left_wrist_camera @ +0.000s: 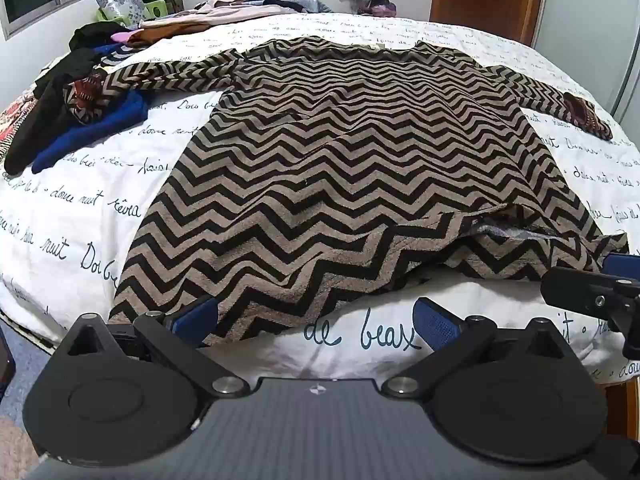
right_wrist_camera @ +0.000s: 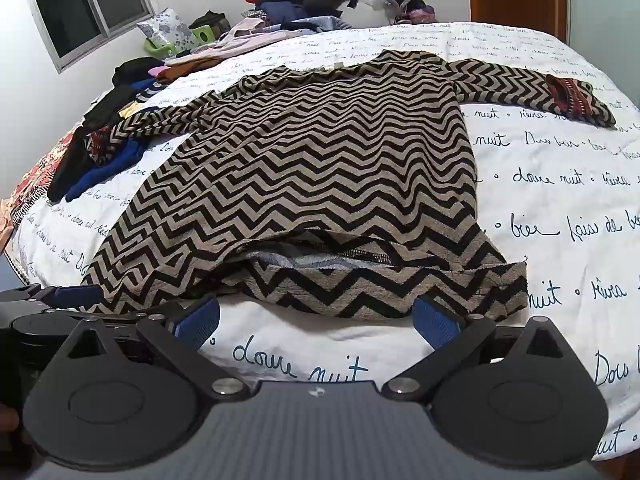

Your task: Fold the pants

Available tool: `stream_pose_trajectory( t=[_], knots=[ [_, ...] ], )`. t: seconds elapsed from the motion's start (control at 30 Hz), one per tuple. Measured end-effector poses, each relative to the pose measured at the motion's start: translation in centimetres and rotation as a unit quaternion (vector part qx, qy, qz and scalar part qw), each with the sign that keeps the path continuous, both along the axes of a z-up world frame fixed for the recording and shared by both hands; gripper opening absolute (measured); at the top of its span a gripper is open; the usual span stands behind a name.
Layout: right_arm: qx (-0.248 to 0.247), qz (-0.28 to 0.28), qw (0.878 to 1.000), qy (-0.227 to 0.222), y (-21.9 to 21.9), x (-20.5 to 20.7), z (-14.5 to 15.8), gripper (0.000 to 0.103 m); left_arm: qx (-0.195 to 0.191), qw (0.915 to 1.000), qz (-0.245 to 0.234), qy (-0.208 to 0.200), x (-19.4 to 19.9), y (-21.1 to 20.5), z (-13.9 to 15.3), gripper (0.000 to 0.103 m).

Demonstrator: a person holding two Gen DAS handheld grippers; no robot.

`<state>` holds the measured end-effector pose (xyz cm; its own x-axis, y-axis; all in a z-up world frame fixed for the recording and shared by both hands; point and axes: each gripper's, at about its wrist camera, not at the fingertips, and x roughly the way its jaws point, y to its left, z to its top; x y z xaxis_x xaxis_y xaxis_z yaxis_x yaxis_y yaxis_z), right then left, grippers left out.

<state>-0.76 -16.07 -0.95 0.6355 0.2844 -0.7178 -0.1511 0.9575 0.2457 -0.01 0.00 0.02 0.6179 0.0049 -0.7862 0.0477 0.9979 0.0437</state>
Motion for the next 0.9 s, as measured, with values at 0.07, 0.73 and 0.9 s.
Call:
stream_pose_trajectory(
  t=[0.07, 0.73, 0.9],
  knots=[
    [0.007, 0.001, 1.0, 0.002, -0.08, 0.04, -0.04, 0.103, 0.002, 1.0, 0.001, -0.004, -0.03, 0.06, 0.05, 0.103],
    [0.012, 0.003, 1.0, 0.008, -0.32, 0.45, -0.57, 0.103, 0.008, 0.9999, 0.008, 0.002, 0.29, 0.1, -0.39, 0.103],
    [0.012, 0.003, 1.0, 0.009, -0.42, 0.43, -0.75, 0.103, 0.007, 0.9999, 0.008, 0.002, 0.37, 0.08, -0.37, 0.103]
  ],
)
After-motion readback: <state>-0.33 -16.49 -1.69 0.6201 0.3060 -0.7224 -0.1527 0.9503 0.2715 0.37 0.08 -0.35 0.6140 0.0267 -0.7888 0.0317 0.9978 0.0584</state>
